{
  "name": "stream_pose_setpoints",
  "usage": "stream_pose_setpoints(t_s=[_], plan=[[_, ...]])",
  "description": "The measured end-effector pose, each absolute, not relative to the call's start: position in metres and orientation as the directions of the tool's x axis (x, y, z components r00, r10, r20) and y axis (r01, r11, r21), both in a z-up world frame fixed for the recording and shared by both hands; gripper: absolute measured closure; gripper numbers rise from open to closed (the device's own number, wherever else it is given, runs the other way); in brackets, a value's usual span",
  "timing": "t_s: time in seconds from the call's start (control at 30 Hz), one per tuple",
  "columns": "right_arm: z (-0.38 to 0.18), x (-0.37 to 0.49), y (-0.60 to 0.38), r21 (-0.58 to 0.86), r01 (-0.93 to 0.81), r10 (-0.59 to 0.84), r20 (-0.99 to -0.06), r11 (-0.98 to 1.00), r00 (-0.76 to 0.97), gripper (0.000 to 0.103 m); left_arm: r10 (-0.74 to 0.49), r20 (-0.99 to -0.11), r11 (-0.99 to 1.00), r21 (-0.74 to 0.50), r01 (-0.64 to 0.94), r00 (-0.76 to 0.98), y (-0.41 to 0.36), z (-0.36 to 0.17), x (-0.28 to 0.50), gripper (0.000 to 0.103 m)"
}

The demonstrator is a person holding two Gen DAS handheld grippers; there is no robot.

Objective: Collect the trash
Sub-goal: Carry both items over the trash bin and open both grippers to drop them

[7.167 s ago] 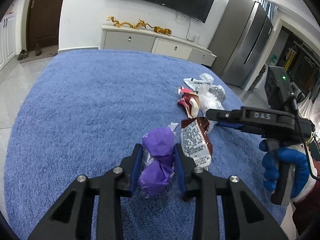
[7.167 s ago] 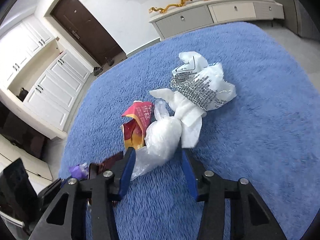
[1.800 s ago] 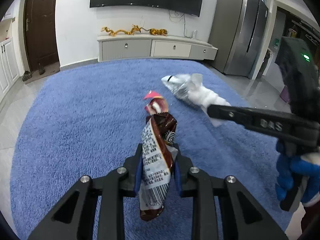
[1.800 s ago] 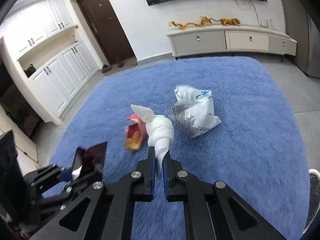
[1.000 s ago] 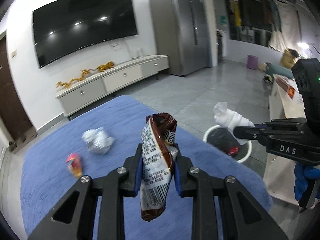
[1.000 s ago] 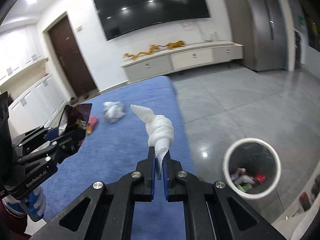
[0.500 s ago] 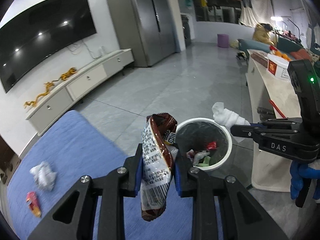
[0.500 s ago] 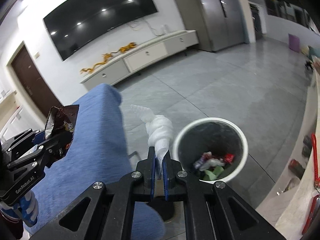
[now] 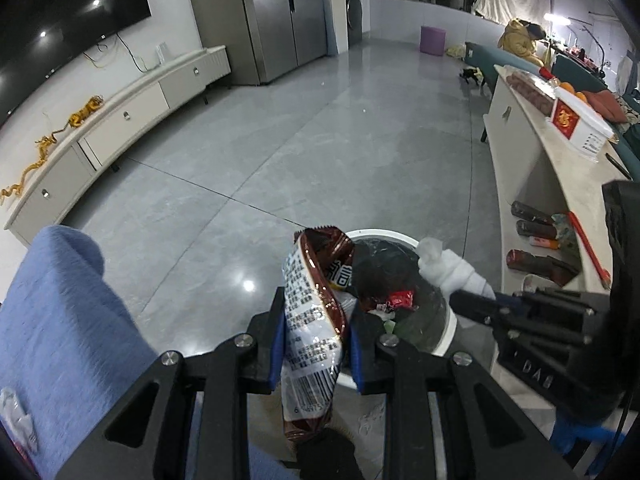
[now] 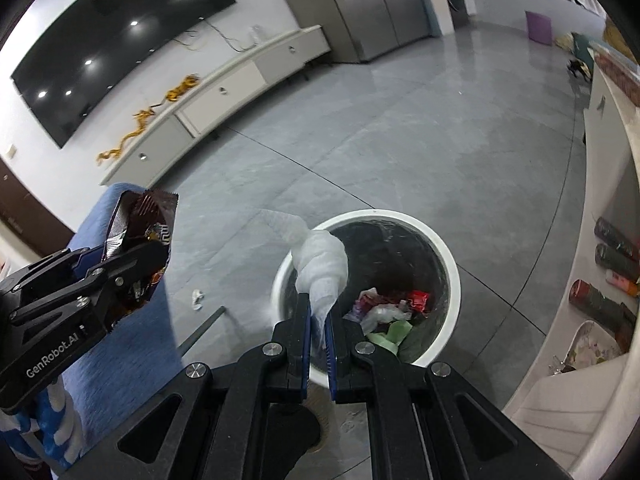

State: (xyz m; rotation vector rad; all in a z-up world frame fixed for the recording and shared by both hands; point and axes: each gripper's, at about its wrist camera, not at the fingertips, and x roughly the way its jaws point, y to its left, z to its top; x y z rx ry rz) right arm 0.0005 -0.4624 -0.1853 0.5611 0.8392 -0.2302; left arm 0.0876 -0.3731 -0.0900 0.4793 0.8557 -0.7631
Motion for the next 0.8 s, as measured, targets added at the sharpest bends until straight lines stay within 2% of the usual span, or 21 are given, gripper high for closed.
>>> stream_pose_setpoints(t_s=[0.4, 0.47, 0.5, 0.53, 0.6, 0.63, 0.67, 0.8], plan=[[-0.212, 0.025, -0.486, 0.366, 0.481, 0.003, -0.798, 0.797, 0.603, 0.094, -0.393, -0.831, 0.645, 0.057, 0.762, 0.395, -0.407, -0.112, 0.114, 0.078], [-0.214, 0.027, -0.488, 0.359, 0.491, -0.004, -0.804, 0.794, 0.595, 0.094, -0.395, -0.830, 0.645, 0.054, 0.762, 0.393, -0.413, -0.113, 0.115, 0.075], [-0.215, 0.028, -0.490, 0.356, 0.496, -0.007, -0.807, 0.792, 0.590, 0.094, -0.398, -0.829, 0.645, 0.052, 0.762, 0.393, -0.415, -0.113, 0.116, 0.070], [-0.216, 0.028, -0.491, 0.353, 0.500, -0.009, -0.810, 0.790, 0.587, 0.092, -0.402, -0.826, 0.646, 0.050, 0.762, 0.396, -0.416, -0.113, 0.116, 0.064], [-0.218, 0.028, -0.493, 0.347, 0.511, -0.016, -0.816, 0.786, 0.578, 0.080, -0.412, -0.818, 0.647, 0.047, 0.761, 0.401, -0.417, -0.111, 0.116, 0.055], [-0.219, 0.028, -0.494, 0.343, 0.517, -0.021, -0.818, 0.785, 0.575, 0.070, -0.416, -0.816, 0.646, 0.046, 0.762, 0.402, -0.418, -0.110, 0.116, 0.053], [-0.220, 0.027, -0.495, 0.340, 0.521, -0.026, -0.819, 0.783, 0.574, 0.067, -0.421, -0.811, 0.645, 0.046, 0.762, 0.406, -0.419, -0.109, 0.116, 0.053], [-0.219, 0.025, -0.496, 0.335, 0.530, -0.033, -0.822, 0.779, 0.568, 0.066, -0.441, -0.790, 0.647, 0.050, 0.761, 0.427, -0.418, -0.101, 0.108, 0.052]])
